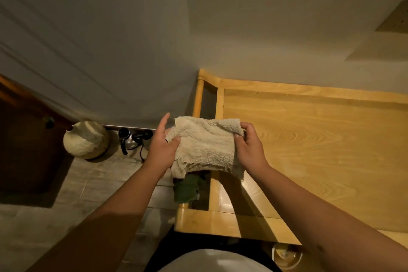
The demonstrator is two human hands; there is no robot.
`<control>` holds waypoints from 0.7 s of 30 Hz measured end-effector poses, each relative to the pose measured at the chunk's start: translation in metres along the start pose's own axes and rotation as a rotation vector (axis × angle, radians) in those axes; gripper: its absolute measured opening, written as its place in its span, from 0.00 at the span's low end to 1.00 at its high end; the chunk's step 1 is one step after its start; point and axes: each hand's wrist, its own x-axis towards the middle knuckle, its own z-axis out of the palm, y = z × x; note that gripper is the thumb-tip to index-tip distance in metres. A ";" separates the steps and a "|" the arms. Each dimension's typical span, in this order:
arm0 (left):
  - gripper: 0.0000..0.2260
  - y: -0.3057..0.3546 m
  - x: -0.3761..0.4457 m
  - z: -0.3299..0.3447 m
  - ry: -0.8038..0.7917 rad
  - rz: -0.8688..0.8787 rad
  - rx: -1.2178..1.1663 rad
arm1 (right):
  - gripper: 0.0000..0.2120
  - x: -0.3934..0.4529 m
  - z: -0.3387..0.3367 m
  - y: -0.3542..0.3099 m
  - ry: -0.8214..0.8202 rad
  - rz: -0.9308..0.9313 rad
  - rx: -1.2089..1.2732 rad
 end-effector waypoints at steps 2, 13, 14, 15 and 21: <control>0.33 -0.001 0.028 -0.008 -0.031 -0.029 0.009 | 0.11 0.017 0.018 0.002 0.026 0.044 -0.011; 0.29 -0.048 0.151 -0.015 -0.181 -0.175 0.030 | 0.08 0.102 0.089 0.040 0.124 0.201 -0.243; 0.29 -0.053 0.157 -0.012 -0.174 -0.181 0.031 | 0.08 0.107 0.092 0.044 0.134 0.214 -0.260; 0.29 -0.058 0.161 -0.009 -0.176 -0.184 0.043 | 0.08 0.111 0.095 0.048 0.135 0.231 -0.283; 0.33 -0.073 0.161 0.005 -0.173 -0.264 0.188 | 0.17 0.112 0.114 0.049 0.161 0.318 -0.427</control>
